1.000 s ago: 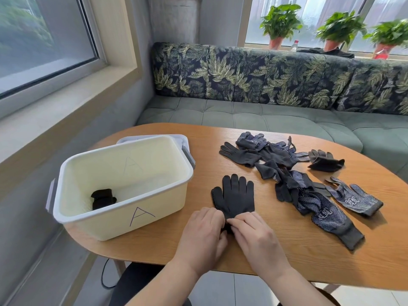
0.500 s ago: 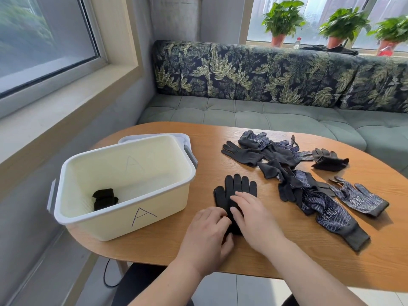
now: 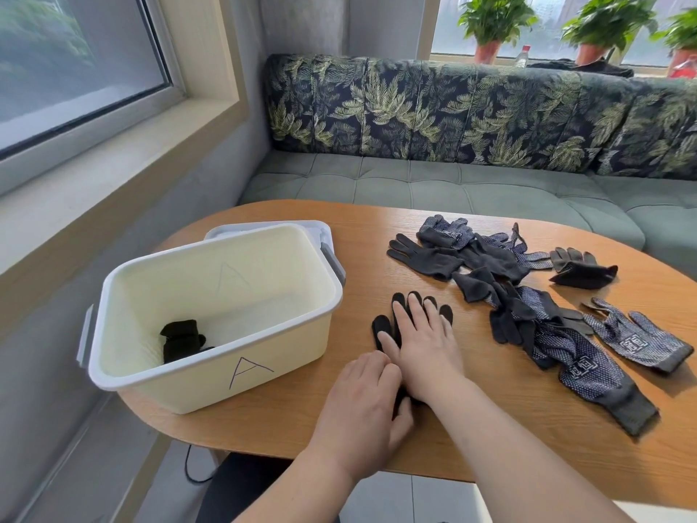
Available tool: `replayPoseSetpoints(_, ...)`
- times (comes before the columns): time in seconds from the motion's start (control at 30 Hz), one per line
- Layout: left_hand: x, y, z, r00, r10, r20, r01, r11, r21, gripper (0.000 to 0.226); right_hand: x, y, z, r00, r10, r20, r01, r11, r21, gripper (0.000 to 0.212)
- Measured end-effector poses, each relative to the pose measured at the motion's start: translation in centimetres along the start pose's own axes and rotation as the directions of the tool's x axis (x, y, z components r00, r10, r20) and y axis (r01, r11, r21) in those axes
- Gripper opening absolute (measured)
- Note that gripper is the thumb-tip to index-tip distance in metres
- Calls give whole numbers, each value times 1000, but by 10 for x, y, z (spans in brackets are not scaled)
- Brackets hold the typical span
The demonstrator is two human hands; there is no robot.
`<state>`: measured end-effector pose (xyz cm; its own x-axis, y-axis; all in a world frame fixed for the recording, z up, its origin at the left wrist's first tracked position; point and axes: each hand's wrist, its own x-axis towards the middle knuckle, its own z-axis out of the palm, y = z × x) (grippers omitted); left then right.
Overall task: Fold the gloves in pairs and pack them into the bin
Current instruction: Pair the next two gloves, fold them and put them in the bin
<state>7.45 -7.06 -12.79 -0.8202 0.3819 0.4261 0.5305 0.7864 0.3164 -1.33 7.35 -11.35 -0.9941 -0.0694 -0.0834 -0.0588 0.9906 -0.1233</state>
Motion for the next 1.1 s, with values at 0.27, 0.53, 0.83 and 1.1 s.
replayPoseSetpoints(0.27, 0, 4, -5, 996, -89, 32, 89, 996, -17, 39, 4, 7, 0, 999, -7, 38, 9, 999, -42, 77)
replayPoseSetpoints(0.53, 3, 4, -5, 966, -167, 195, 180, 983, -46, 68, -32, 16, 5, 996, -83, -26, 84, 996, 15, 82)
replayPoseSetpoints(0.83, 5, 3, -7, 941, -210, 267, 206, 978, 41, 79, -78, 68, 11, 990, -31, -141, 49, 991, 128, 72)
replayPoseSetpoints(1.1, 6, 1, -9, 953, -167, 254, 168, 986, 19, 76, -98, 74, 11, 982, -21, -189, 40, 994, 98, 77)
